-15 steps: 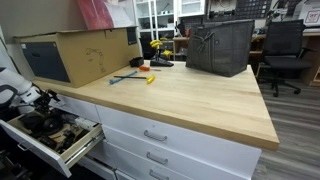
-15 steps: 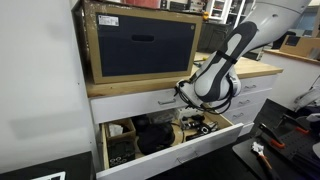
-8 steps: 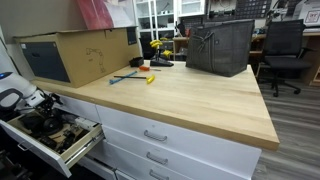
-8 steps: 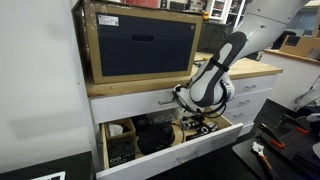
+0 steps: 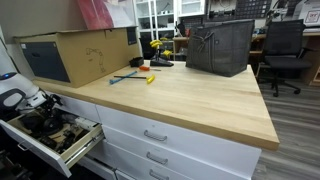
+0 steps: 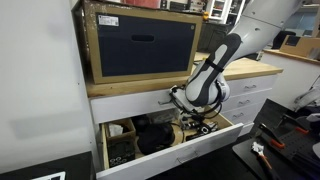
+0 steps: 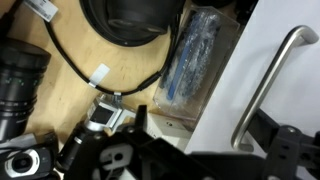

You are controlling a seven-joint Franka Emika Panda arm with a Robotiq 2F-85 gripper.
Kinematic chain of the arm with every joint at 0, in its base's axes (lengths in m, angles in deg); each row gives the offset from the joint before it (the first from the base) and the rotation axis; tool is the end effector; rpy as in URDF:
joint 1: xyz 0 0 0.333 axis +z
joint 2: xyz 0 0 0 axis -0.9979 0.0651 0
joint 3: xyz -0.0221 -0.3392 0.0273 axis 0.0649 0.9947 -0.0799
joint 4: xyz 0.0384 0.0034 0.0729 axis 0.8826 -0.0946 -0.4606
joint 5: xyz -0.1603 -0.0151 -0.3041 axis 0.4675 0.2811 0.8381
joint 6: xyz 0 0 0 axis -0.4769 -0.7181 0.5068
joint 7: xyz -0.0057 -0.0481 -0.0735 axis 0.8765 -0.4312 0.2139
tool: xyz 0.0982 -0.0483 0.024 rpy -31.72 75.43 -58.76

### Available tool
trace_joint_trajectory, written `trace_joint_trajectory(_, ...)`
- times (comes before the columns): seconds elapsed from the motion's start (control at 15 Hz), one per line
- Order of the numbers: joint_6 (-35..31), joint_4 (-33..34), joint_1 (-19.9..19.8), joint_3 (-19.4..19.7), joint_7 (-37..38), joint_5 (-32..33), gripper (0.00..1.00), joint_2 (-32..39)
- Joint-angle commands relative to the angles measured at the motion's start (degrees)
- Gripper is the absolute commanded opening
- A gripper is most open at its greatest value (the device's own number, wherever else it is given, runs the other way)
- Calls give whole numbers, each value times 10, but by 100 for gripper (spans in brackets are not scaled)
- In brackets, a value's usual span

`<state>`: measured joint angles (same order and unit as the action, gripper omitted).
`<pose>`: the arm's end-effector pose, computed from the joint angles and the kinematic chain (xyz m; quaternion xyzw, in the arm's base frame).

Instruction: Pull open the top left drawer

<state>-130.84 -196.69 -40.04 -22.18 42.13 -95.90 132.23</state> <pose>0.4702 0.3130 0.1348 -0.8225 0.5243 -0.1540 0.1579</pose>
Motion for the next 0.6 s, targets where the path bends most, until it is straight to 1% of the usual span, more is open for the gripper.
trace_joint_trajectory(0.0,39,27,-19,-16,12,-2,100,5)
trace_joint_trajectory(0.07,39,31,-28,-26,0,-11,100,6)
trace_joint_trajectory(0.2,42,38,-46,-41,1,-9,100,12)
trace_joint_trajectory(0.33,55,39,-56,-46,4,-13,100,15)
trace_joint_trajectory(0.53,71,28,-88,-76,2,-14,100,9)
